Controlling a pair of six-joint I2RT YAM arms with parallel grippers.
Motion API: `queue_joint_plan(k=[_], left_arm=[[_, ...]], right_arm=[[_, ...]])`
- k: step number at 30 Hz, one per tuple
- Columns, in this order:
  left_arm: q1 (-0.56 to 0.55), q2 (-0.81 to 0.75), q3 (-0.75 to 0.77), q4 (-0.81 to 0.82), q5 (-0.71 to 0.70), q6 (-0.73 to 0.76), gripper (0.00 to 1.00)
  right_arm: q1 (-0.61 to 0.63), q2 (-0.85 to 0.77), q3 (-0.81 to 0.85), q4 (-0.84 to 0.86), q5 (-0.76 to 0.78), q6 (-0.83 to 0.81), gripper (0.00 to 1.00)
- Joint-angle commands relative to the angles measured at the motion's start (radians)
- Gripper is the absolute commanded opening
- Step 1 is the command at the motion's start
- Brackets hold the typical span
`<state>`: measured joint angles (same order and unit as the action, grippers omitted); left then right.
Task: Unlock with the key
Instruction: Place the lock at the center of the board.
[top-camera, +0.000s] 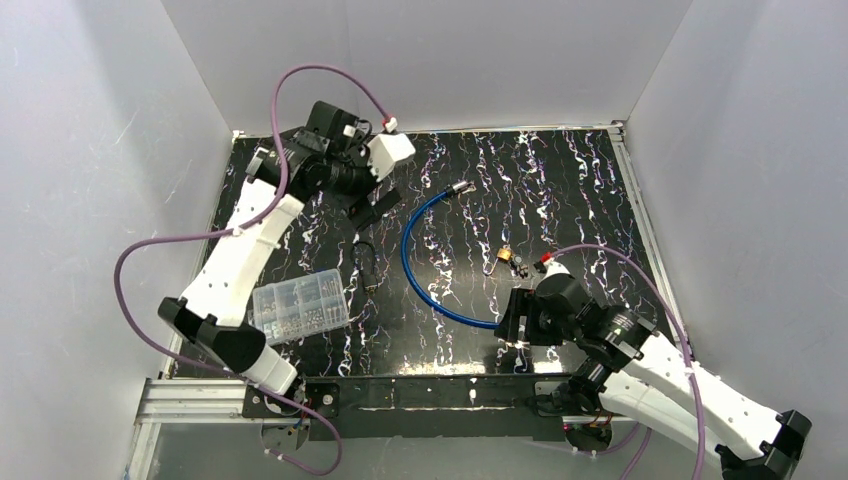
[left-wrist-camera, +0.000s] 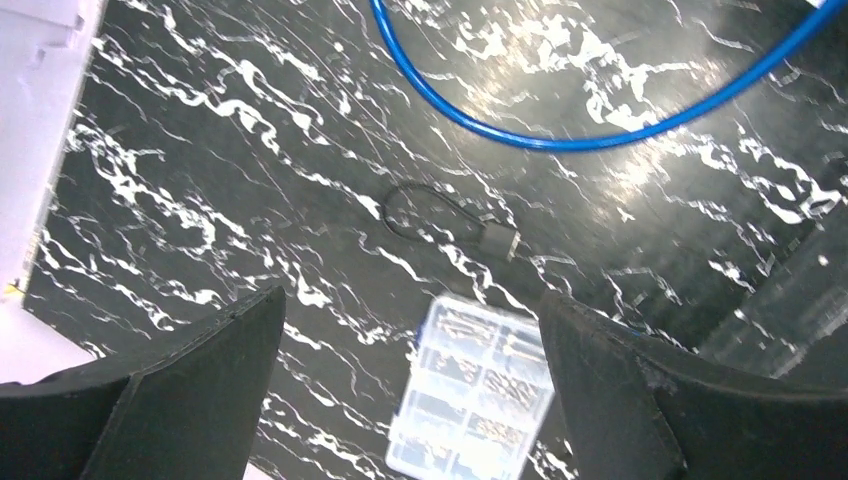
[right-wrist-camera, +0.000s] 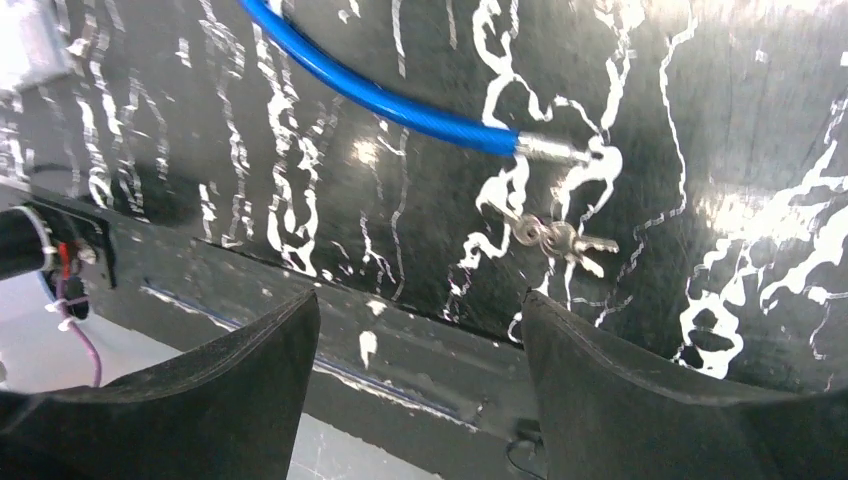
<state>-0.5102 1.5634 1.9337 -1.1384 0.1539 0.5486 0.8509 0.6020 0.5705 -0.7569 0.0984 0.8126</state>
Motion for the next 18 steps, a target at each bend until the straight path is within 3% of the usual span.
queue_joint_plan(k=[1, 11, 18], left_arm=[[-0.004, -0.054, -0.094, -0.136, 0.027, -0.016, 0.98], [-0.004, -0.221, -0.350, -0.079, 0.090, -0.074, 0.98], [-0.005, -0.269, -0.433, -0.054, 0.130, -0.073, 0.98]], right_arm=[[0.008, 0.032, -0.028, -0.007, -0.023, 0.080, 0.79], [0.010, 0.211, -0.012, 0.056, 0.070, 0.047, 0.53], [0.010, 0.281, -0.006, 0.046, 0.139, 0.057, 0.55]])
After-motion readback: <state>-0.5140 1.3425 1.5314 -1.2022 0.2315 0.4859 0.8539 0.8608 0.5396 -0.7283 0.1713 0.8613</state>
